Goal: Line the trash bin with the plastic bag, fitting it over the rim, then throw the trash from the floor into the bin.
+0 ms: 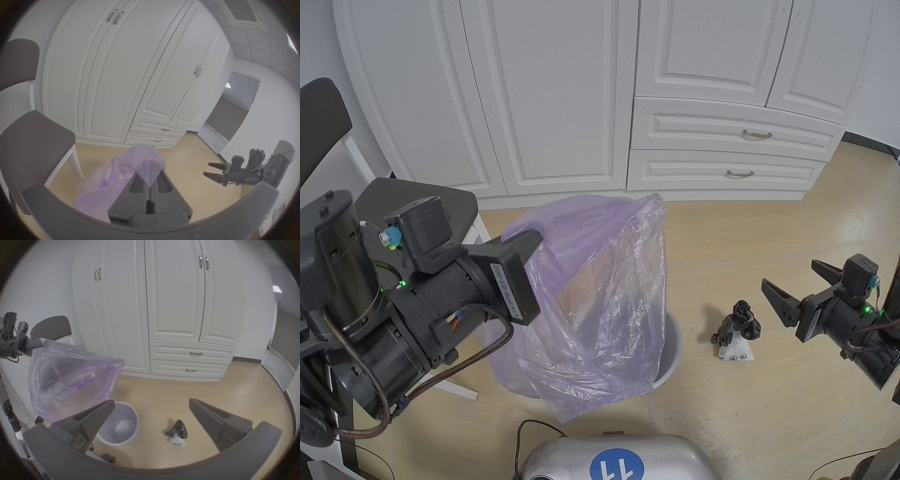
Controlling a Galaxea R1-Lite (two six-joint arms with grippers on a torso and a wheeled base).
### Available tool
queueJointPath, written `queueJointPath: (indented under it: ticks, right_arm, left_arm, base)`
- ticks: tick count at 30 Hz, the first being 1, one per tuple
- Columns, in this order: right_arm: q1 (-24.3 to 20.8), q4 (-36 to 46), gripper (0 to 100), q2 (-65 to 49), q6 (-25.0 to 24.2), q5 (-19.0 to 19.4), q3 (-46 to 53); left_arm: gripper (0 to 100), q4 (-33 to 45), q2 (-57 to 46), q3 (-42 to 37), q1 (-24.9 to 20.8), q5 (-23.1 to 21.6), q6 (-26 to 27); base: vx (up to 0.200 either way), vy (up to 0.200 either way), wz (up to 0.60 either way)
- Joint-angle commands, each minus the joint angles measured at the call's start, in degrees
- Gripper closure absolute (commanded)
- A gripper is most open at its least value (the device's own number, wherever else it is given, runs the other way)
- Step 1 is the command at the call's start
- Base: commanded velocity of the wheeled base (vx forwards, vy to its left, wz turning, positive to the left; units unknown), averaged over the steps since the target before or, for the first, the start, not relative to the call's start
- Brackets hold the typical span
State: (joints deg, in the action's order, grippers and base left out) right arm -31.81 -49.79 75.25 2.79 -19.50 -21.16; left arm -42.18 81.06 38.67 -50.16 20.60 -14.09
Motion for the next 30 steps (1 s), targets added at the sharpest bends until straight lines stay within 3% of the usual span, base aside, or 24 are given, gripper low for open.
queueJointPath:
  ticks: [1,9,18,23,30]
  right_arm:
    - [-3.97,-2.60,0,3.59,-0.07,-1.59,2.35]
    - [-5.20,-3.04,0,4.20,0.28,-6.42,2.27]
    - [-5.90,-2.51,0,6.75,0.02,-6.16,-4.94]
    - [-8.54,-2.16,0,8.16,-6.48,-5.28,-5.64]
    - [-8.71,-3.04,0,8.51,-8.50,-5.19,-5.56]
  left_arm:
    - [100,-0.18,-1.78,-0.17,-1.60,0.14,0.03]
    - [100,0.26,-5.21,-0.88,-3.54,-0.12,0.12]
    - [100,-0.10,-6.00,-0.61,-5.12,-0.12,0.29]
    - [100,-0.10,-6.17,-0.70,-5.73,0.14,0.38]
    - [100,-0.18,-7.23,-0.61,-5.82,0.23,0.47]
  base:
    - [0.000,0.000,0.00]
    - [0.000,0.000,0.00]
    - [0.000,0.000,0.00]
    - [0.000,0.000,0.00]
    - [0.000,0.000,0.00]
